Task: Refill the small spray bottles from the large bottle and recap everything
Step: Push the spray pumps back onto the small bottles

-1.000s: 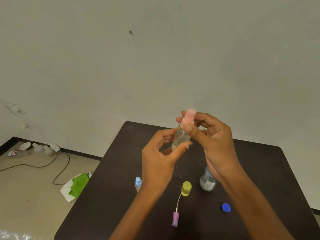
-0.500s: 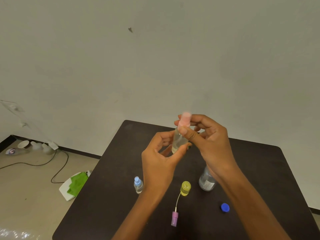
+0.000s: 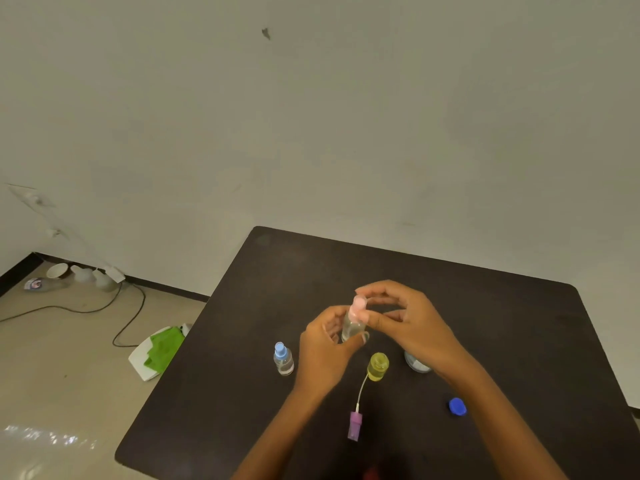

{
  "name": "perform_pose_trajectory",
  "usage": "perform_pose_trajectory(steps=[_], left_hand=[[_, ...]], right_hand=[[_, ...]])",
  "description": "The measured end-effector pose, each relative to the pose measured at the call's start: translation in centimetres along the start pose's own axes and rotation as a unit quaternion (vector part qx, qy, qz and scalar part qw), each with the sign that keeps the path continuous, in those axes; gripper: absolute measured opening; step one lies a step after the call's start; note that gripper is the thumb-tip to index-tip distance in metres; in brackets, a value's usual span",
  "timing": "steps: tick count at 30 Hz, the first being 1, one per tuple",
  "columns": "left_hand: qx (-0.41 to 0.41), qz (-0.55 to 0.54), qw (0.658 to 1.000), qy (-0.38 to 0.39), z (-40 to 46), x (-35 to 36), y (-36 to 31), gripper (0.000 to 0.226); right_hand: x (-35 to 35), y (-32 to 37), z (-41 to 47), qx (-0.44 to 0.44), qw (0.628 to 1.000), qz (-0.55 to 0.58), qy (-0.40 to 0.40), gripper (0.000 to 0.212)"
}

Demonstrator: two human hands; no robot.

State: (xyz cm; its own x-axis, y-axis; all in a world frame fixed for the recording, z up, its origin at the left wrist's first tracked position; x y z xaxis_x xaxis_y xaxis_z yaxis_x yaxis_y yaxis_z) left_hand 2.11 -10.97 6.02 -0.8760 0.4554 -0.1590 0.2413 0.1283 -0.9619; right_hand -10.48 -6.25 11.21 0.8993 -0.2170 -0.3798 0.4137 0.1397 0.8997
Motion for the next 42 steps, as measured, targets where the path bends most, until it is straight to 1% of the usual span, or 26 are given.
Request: perform_pose_trajectory(steps=[5,8,12,17,20,24,27,29,32,35,38,42], left_hand=[[-0.102,0.018,0.995,0.008,1.6,1.7,7.9,0.034],[-0.14,0.041,0.989,0.023,2.6,2.7,11.0,0.034],[-0.16,0.077,0.984,0.033,3.5,3.8,13.0,0.033],[-0.156,0.119,0.98,0.036,4.4,4.6,14.2,0.032],[-0.172,0.109,0.978,0.042,4.5,4.8,15.0,0.031],[-0.167,0.111,0.978,0.052,4.7,4.9,15.5,0.033],[-0.161,0.123,0.977,0.061,4.7,4.8,15.6,0.043],[-0.159,0.13,0.977,0.065,4.5,4.6,15.6,0.053],[-0.16,0.143,0.974,0.071,4.1,4.2,16.2,0.063],[-0.169,0.143,0.972,0.072,3.6,3.7,16.8,0.069],[-0.182,0.132,0.972,0.066,2.9,3.7,16.7,0.07],[-0.187,0.112,0.975,0.051,2.1,3.8,15.9,0.07]], right_hand=[[0.8,-4.7,-2.1,0.084,0.994,-0.042,0.05,0.018],[1.5,-7.8,-4.0,0.128,0.986,-0.059,0.088,0.014],[2.3,-11.8,-6.6,0.181,0.97,-0.101,0.125,0.01],[3.8,-15.1,-8.9,0.237,0.943,-0.161,0.168,0.015],[5.8,-15.7,-9.7,0.232,0.931,-0.185,0.214,0.024],[8.5,-15.4,-10.1,0.197,0.919,-0.212,0.27,0.031],[9.9,-15.5,-10.4,0.18,0.908,-0.234,0.297,0.042],[10.7,-15.6,-10.5,0.174,0.894,-0.252,0.326,0.05],[11.4,-15.7,-10.5,0.163,0.876,-0.273,0.362,0.056],[11.8,-15.7,-10.3,0.151,0.871,-0.287,0.37,0.052],[11.9,-15.5,-10.3,0.143,0.87,-0.294,0.369,0.047],[11.6,-14.9,-10.5,0.129,0.882,-0.297,0.343,0.044]])
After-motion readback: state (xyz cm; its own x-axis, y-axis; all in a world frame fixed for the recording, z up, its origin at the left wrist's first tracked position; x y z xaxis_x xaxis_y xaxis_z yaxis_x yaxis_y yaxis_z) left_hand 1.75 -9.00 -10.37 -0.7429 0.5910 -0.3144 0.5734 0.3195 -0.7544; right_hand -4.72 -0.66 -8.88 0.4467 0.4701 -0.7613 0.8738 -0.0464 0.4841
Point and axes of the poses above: each hand's wrist, its own z-axis towards the middle knuckle, its own x-axis out of the palm, y = z × x, the point moved 7 cm from there along z, towards the middle knuckle, and after that the axes turned 13 degrees about -x, right-handed, at the moved point
